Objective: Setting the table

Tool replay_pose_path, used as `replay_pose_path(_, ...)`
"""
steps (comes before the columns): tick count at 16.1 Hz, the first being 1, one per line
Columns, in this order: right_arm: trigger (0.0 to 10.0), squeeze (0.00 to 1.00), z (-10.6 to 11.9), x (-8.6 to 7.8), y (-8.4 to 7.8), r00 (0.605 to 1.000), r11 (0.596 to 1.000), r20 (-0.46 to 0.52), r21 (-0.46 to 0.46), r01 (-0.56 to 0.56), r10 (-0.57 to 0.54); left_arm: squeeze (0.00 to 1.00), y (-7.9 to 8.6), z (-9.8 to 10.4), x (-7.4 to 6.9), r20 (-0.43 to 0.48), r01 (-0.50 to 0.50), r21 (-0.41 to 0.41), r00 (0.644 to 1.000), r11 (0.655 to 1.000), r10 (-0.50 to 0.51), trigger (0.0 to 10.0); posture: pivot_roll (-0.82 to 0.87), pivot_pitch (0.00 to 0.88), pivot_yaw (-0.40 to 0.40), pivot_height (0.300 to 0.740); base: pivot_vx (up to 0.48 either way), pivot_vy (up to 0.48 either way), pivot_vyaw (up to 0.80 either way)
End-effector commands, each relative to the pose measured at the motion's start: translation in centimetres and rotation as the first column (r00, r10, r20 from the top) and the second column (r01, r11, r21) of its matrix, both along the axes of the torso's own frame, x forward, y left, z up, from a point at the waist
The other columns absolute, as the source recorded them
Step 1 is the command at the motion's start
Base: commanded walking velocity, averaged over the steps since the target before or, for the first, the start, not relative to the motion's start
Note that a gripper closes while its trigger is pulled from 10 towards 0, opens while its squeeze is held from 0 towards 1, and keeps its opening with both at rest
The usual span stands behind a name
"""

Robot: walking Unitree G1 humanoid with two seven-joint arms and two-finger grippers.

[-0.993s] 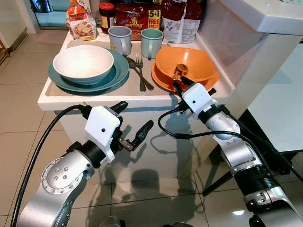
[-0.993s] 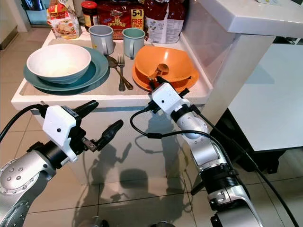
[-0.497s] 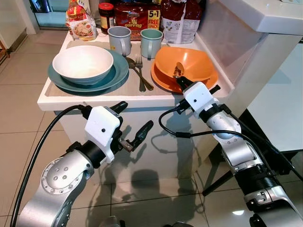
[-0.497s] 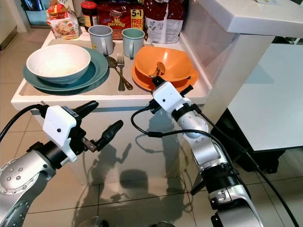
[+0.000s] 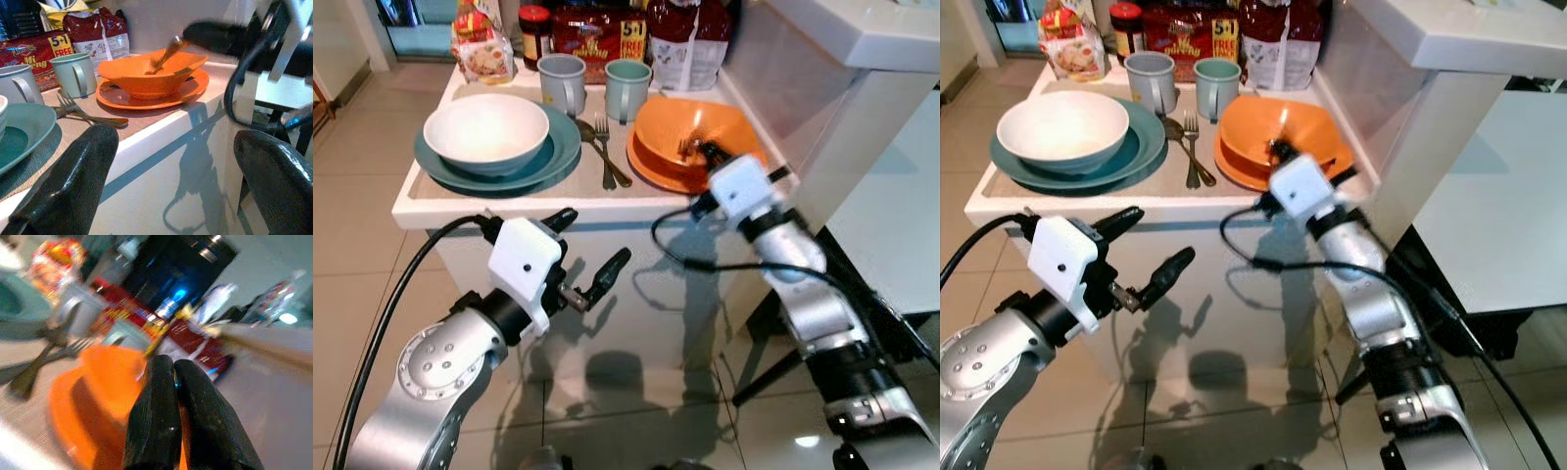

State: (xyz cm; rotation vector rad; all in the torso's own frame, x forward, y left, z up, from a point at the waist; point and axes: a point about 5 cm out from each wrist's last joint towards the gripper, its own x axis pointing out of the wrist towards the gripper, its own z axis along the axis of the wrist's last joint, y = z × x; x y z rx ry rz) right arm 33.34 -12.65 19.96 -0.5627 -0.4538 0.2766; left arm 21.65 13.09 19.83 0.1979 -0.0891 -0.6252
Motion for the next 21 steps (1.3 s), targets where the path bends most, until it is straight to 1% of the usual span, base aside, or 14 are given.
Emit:
replay_pose_path(1, 0.0, 0.0, 0.4, -0.3, -0.6, 0.999, 0.999, 0.02, -0.009, 0.03, -0.03, 0.0, -0.5, 0.3, -0.2, 0.011, 0.03, 0.0, 1.0, 1.0, -0.03, 10.0, 0.07, 0.04, -0.042, 0.74, 0.0, 0.0, 0.0)
replay_pose_path(4, 0.0, 0.0, 0.6, -0.8, -0.5, 0.999, 0.999, 0.031, -0.009, 0.03, -0.03, 0.0, -0.6, 0.3, -0.1, 0.009, 0.032, -0.001, 0.999, 0.999, -0.032, 10.0, 0.06, 0.043, -0.043, 0.74, 0.0, 0.0, 0.0)
replay_pose_path(7, 0.0, 0.0, 1.5, -1.4, -0.6, 0.996, 1.0, 0.083, 0.01, 0.019, -0.019, 0.0, -0.5, 0.4, 0.0, 0.022, 0.015, -0.001, 1.0, 1.0, -0.015, 10.0, 0.06, 0.043, -0.047, 0.74, 0.0, 0.0, 0.0)
replay_pose_path(8, 0.0, 0.0, 2.0, -1.7, -0.5, 0.994, 1.0, 0.109, 0.018, 0.005, -0.007, 0.0, -0.3, 0.5, 0.3, 0.033, -0.012, 0.001, 0.999, 1.0, 0.012, 10.0, 0.06, 0.042, -0.049, 0.74, 0.0, 0.0, 0.0)
replay_pose_path(9, 0.0, 0.0, 2.9, -2.4, -0.3, 0.987, 0.998, 0.16, 0.049, -0.033, 0.025, 0.0, 0.2, 0.5, 1.3, 0.064, -0.11, 0.034, 0.992, 0.993, 0.107, 10.0, 0.06, 0.044, -0.051, 0.74, 0.0, 0.0, 0.0)
replay_pose_path(10, 0.0, 0.0, 3.6, -3.5, 0.0, 0.977, 0.995, 0.208, 0.068, -0.066, 0.051, 0.0, 0.8, 0.4, 2.2, 0.095, -0.198, 0.048, 0.977, 0.979, 0.193, 10.0, 0.05, 0.043, -0.052, 0.74, 0.0, 0.0, 0.0)
replay_pose_path(11, 0.0, 0.0, 3.7, -4.6, 0.2, 0.969, 0.993, 0.235, 0.072, -0.092, 0.073, 0.0, 0.9, 0.5, 2.7, 0.112, -0.236, 0.029, 0.966, 0.971, 0.231, 10.0, 0.05, 0.045, -0.049, 0.74, 0.0, 0.0, 0.0)
replay_pose_path(13, 0.0, 0.0, 3.6, -5.7, 0.3, 0.962, 0.993, 0.258, 0.061, -0.103, 0.084, 0.0, 0.5, 0.8, 2.9, 0.129, -0.23, -0.005, 0.965, 0.973, 0.228, 10.0, 0.04, 0.045, -0.043, 0.74, 0.0, 0.0, 0.0)
replay_pose_path(14, 0.0, 0.0, 3.3, -6.1, 0.2, 0.962, 0.993, 0.258, 0.052, -0.104, 0.088, 0.0, 0.4, 0.8, 2.9, 0.117, -0.23, -0.021, 0.966, 0.973, 0.23, 10.0, 0.04, 0.045, -0.04, 0.74, 0.0, 0.0, 0.0)
replay_pose_path(15, 1.5, 0.0, 2.8, -6.6, 0.2, 0.963, 0.994, 0.253, 0.027, -0.104, 0.094, 0.0, 0.4, 0.7, 2.9, 0.115, -0.226, -0.024, 0.967, 0.974, 0.228, 10.0, 0.04, 0.045, -0.04, 0.74, 0.0, 0.0, 0.0)
replay_pose_path(16, 10.0, 0.0, 2.5, -6.9, 0.1, 0.964, 0.994, 0.247, 0.011, -0.106, 0.1, 0.0, 0.3, 0.7, 2.8, 0.127, -0.219, -0.018, 0.967, 0.976, 0.219, 10.0, 0.03, 0.045, -0.038, 0.74, 0.0, 0.0, 0.0)
replay_pose_path(18, 10.0, 0.0, 1.9, -7.8, 0.3, 0.964, 0.989, 0.226, 0.002, -0.145, 0.141, 0.0, 0.3, 0.6, 2.6, 0.131, -0.212, -0.01, 0.968, 0.977, 0.212, 10.0, 0.04, 0.046, -0.039, 0.74, 0.0, -0.24, 0.0)
replay_pose_path(19, 10.0, 0.0, 1.8, -8.9, 0.7, 0.953, 0.977, 0.222, 0.003, -0.214, 0.208, 0.0, 0.8, 0.6, 2.5, 0.14, -0.221, 0.0, 0.966, 0.975, 0.219, 10.0, 0.04, 0.047, -0.041, 0.74, 0.0, -0.48, 0.0)
replay_pose_path(21, 10.0, 0.0, 2.1, -9.5, 0.8, 0.944, 0.972, 0.24, 0.007, -0.234, 0.226, 0.0, 1.2, 0.6, 2.4, 0.139, -0.23, 0.007, 0.964, 0.973, 0.227, 10.0, 0.04, 0.048, -0.041, 0.74, 0.0, -0.48, 0.0)
